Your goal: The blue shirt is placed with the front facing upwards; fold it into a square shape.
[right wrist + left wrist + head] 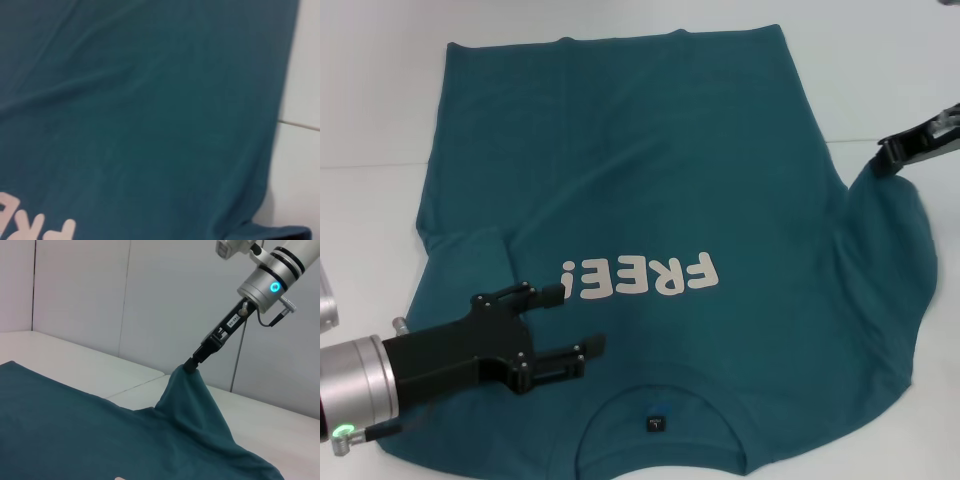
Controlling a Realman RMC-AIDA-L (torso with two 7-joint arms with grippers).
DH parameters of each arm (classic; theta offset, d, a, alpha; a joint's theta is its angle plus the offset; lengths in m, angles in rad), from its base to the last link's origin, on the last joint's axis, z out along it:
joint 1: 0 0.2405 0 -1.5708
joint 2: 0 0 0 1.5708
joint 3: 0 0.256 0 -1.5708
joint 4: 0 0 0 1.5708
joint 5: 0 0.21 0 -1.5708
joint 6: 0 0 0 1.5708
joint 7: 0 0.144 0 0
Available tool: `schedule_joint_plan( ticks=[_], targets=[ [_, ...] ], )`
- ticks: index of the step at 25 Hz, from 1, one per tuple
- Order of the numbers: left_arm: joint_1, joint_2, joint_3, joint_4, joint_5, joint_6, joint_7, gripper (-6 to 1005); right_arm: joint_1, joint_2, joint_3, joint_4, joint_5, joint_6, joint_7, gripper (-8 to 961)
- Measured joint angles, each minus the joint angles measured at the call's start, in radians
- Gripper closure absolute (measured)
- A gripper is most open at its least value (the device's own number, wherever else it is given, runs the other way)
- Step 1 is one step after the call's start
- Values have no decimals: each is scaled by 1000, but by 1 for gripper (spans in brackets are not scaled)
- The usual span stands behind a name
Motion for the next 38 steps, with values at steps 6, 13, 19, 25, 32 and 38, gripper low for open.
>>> schedule_joint_plan(
  ticks=[6,13,19,25,32,38],
  targets=[
    [0,0,-1,0,1,0,0,164,33,22,-50,20,-21,-2,11,840],
    [-3,1,-1,0,1,0,1,164,61,43,-110,69,-23,21,32,834],
    [-3,2,-1,0,3,0,1,164,89,58,-151,138,-24,73,43,828],
    [-3,2,-1,-2,4,0,7,164,107,81,-199,178,-25,117,51,822],
    [-1,2,-1,-5,1,0,12,163,113,99,-211,176,-25,108,51,659],
    [-1,1,-1,-5,0,0,12,162,94,83,-203,167,-24,93,78,369]
  ],
)
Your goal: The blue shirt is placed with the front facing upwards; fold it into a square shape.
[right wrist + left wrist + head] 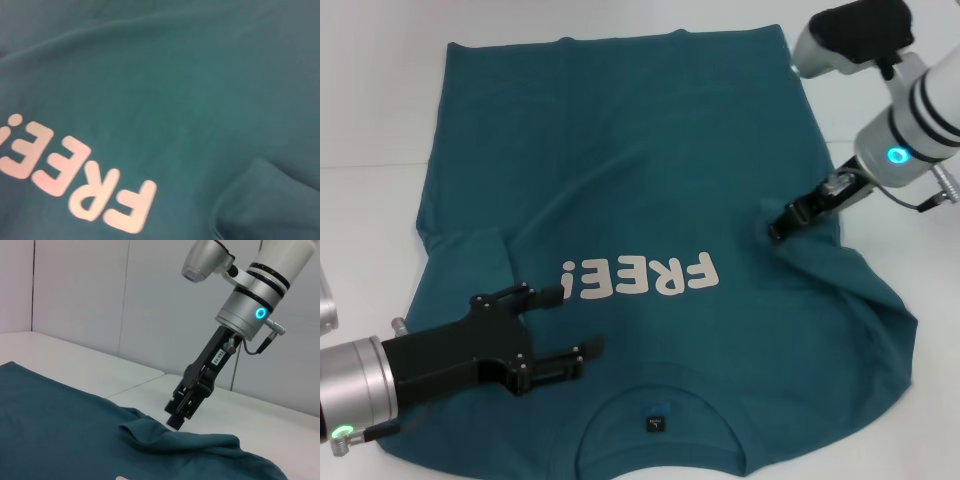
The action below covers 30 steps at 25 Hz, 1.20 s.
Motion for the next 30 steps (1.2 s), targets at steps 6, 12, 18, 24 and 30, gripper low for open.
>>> schedule_joint_plan(
  ticks=[6,12,18,24,30],
  targets=[
    [-2,0,0,-2,0,0,0,162,-60,-40,97,-17,12,-51,6,297],
    [-2,0,2,-4,0,0,1,163,-153,-83,178,-39,98,-95,-11,298],
    [-5,0,2,-5,0,0,3,163,-226,-108,184,-40,147,-96,-13,299],
    [-6,-1,2,-12,0,0,11,164,-261,-105,186,-27,197,-67,-28,301],
    [-7,-2,1,-13,0,0,11,164,-262,-97,186,16,205,-28,-39,302]
  ],
)
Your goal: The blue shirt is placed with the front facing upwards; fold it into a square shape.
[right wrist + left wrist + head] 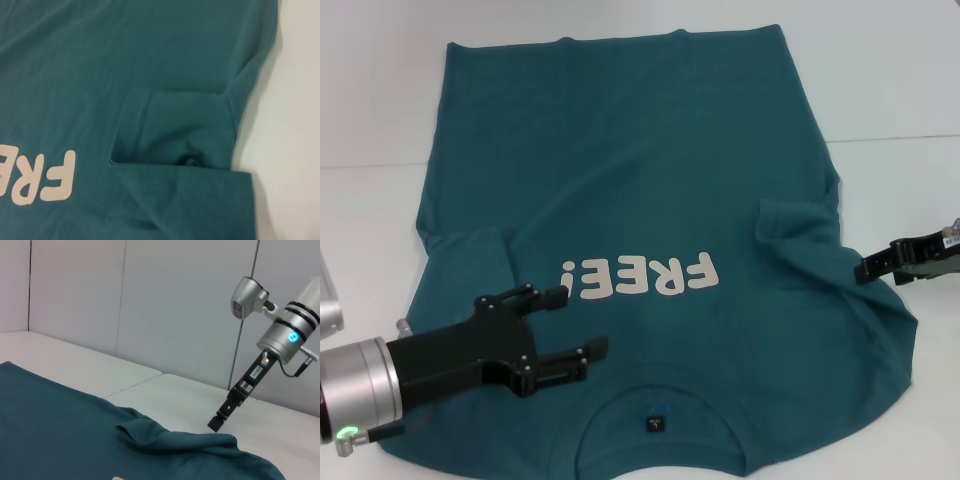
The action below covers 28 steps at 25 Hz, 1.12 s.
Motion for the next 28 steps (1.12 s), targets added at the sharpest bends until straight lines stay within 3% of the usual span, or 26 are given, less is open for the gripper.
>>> schedule_joint_plan(
  ticks=[12,22,28],
  targets=[
    [3,0,-1,2,0,3,0,163,-2,5,-3,48,1,61,-4,305],
    [2,0,-1,1,0,6,0,162,7,41,-1,75,13,115,-16,307],
    [3,0,-1,2,0,9,0,163,-2,42,-1,74,42,119,-23,504]
  ],
)
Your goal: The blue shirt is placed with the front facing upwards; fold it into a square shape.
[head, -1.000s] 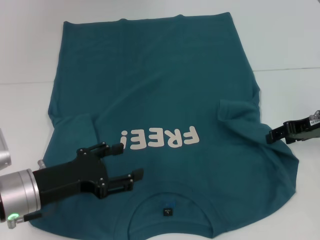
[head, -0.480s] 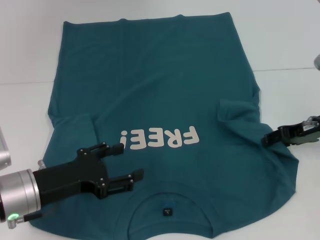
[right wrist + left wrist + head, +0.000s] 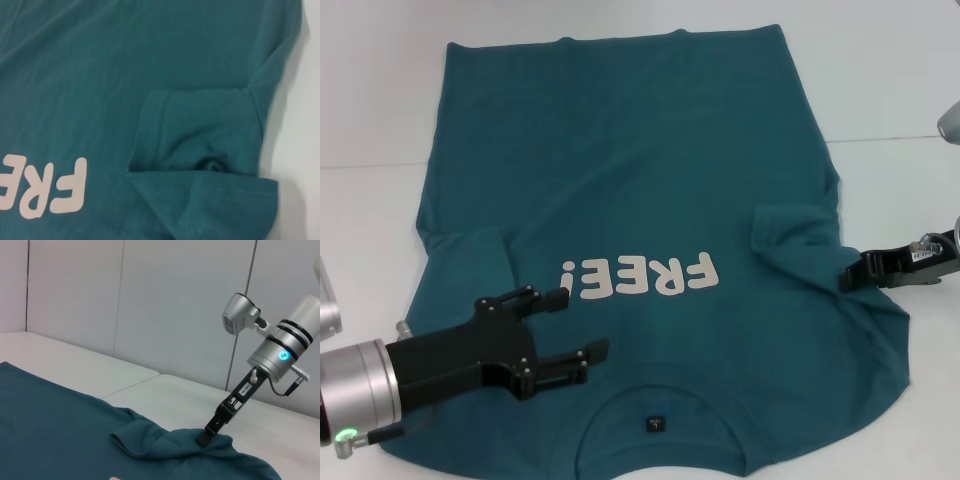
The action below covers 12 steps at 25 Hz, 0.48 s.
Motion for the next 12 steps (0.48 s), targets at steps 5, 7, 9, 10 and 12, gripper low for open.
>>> schedule_joint_plan(
  ticks=[5,7,9,10,12],
  targets=[
    [-1,0,0,0,0,0,0,163,-5,-2,0,0,8,-4,-5,681],
    [-2,0,0,1,0,0,0,163,-5,-4,-1,0,8,-6,-5,811],
    [-3,0,0,1,0,0,0,163,-7,-6,-1,-2,9,-7,-5,812],
    [-3,0,0,2,0,0,0,163,-9,-6,-1,-5,9,-7,-5,812],
    [-3,0,0,2,0,0,0,163,-13,-7,0,-10,9,-8,-4,813]
  ],
)
